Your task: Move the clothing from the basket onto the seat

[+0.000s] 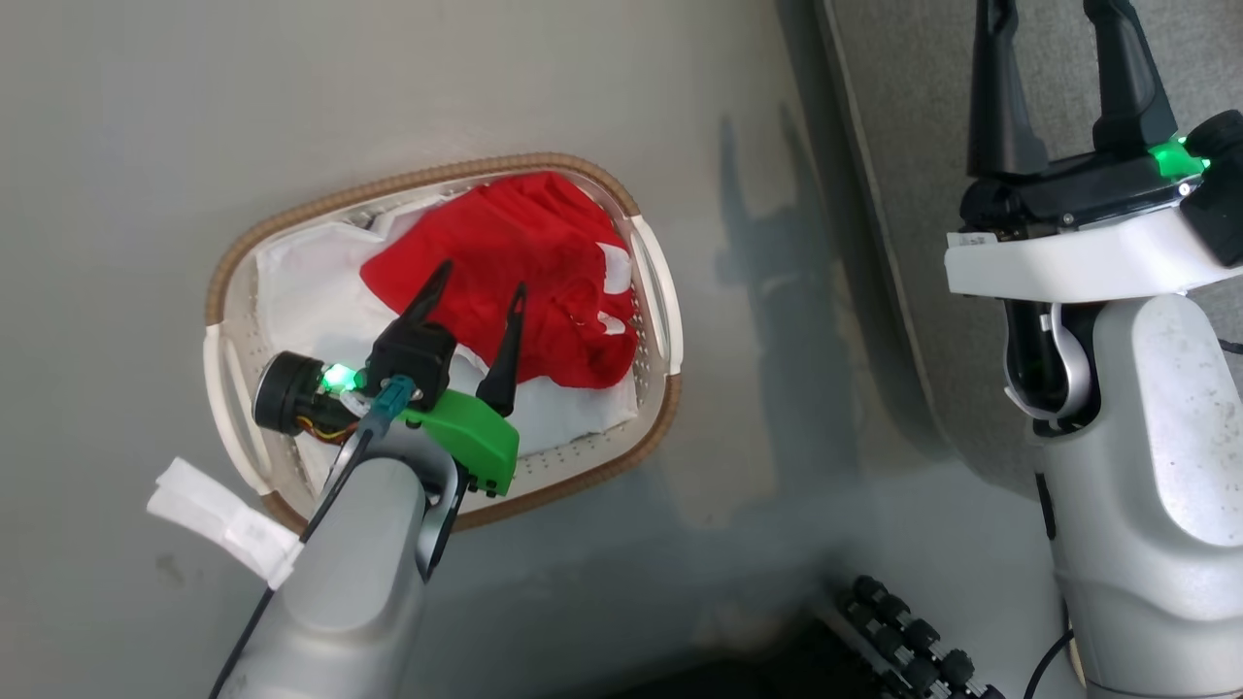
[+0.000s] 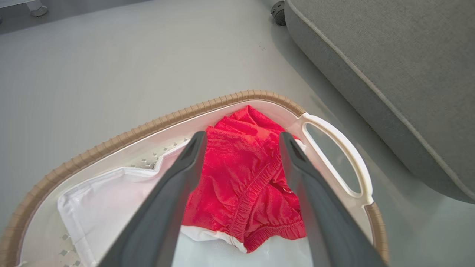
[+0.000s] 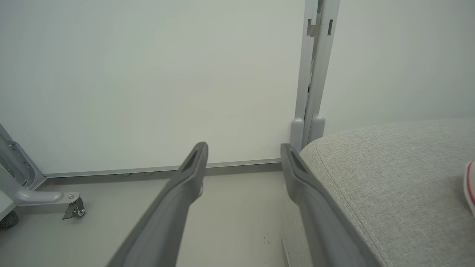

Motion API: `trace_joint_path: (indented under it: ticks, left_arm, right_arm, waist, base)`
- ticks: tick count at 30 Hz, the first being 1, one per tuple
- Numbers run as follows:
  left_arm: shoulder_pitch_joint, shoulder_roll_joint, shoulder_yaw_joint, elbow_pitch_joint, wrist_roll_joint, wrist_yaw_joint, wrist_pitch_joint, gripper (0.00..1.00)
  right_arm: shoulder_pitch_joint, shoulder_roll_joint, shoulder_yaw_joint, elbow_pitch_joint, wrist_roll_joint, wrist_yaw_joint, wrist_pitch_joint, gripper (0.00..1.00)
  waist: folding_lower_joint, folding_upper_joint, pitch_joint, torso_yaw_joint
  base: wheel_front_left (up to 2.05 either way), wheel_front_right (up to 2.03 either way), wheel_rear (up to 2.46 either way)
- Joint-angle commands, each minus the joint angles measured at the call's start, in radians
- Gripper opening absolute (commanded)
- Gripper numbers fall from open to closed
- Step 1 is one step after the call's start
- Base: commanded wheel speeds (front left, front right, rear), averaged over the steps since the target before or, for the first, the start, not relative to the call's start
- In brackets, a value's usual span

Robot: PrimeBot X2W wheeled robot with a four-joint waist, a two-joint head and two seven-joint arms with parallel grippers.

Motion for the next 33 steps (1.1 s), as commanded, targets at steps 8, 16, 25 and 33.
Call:
trace_joint_path:
  ticks: [8, 16, 25, 33]
  left_arm:
    - [-0.150, 0.007, -0.072, 0.132, -0.035, -0.014, 0.001, 1.00]
    - [-0.257, 0.007, -0.112, 0.246, -0.055, -0.014, 0.001, 1.00]
    - [-0.330, 0.007, -0.175, 0.403, -0.154, -0.017, 0.001, 1.00]
    - [-0.378, 0.007, -0.291, 0.492, -0.198, -0.015, 0.002, 1.00]
  right_arm:
    - [-0.034, 0.000, 0.008, -0.033, 0.024, -0.001, -0.005, 1.00]
    - [-0.051, 0.000, 0.011, -0.048, 0.041, -0.001, -0.005, 1.00]
    - [-0.048, 0.000, 0.017, -0.049, 0.047, -0.001, -0.005, 1.00]
    - [-0.049, 0.000, 0.010, -0.053, 0.043, -0.001, -0.005, 1.00]
  waist:
    - [-0.0001, 0.0000, 0.108, -0.048]
    - [-0.0001, 0.0000, 0.148, -0.064]
    - [-0.0001, 0.0000, 0.175, -0.073]
    - [-0.0001, 0.0000, 0.193, -0.070]
  base:
    - [0.00, 0.00, 0.00]
    - [0.00, 0.00, 0.00]
    - [0.00, 0.00, 0.00]
    - [0.00, 0.00, 0.00]
